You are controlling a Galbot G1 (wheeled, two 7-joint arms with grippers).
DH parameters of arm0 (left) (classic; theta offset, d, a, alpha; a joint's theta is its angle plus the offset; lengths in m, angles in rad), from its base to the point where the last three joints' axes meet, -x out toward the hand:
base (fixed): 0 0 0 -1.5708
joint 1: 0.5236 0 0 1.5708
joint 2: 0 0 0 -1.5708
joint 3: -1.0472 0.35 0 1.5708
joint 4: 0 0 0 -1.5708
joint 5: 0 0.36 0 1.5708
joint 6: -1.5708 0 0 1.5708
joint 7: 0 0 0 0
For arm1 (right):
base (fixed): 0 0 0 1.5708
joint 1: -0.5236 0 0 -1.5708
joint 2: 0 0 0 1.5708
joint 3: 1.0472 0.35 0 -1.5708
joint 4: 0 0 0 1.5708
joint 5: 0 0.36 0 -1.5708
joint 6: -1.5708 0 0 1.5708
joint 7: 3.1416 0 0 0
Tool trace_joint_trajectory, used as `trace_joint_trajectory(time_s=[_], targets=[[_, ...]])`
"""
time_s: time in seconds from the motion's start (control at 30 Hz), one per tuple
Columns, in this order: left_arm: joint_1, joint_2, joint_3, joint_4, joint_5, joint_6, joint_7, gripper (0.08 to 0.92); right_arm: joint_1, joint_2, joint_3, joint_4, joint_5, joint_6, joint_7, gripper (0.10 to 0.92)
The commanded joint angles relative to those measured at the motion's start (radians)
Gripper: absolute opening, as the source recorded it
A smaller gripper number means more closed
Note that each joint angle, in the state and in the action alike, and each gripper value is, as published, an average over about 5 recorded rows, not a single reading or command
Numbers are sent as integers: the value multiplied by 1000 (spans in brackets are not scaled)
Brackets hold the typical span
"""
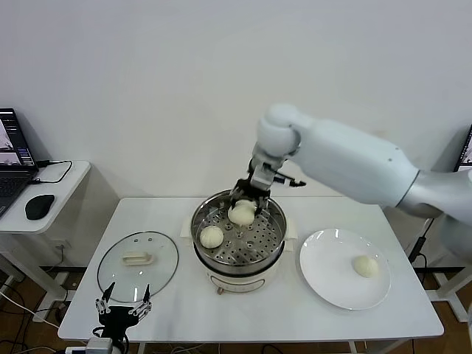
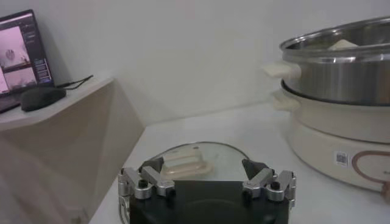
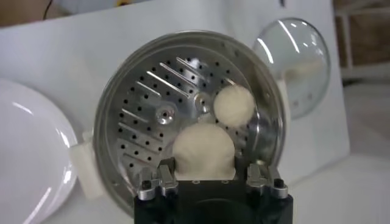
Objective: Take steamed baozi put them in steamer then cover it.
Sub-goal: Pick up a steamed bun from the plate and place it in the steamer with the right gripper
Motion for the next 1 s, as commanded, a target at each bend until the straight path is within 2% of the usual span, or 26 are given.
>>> trace_joint_trajectory(time_s=[0.03,0.27,1.0], targets=[[-5,-5,1,0,-2,0,-1,823,-63,45,-41,55,-151,81,38,602],[-6,-5,2,4,-2,-1,0,823,-108,31,-24,95,-269,89,31,602],[-6,-9,11,8,-1,-2,-1,823,-105,3,-60,157,-167,57,10,607]])
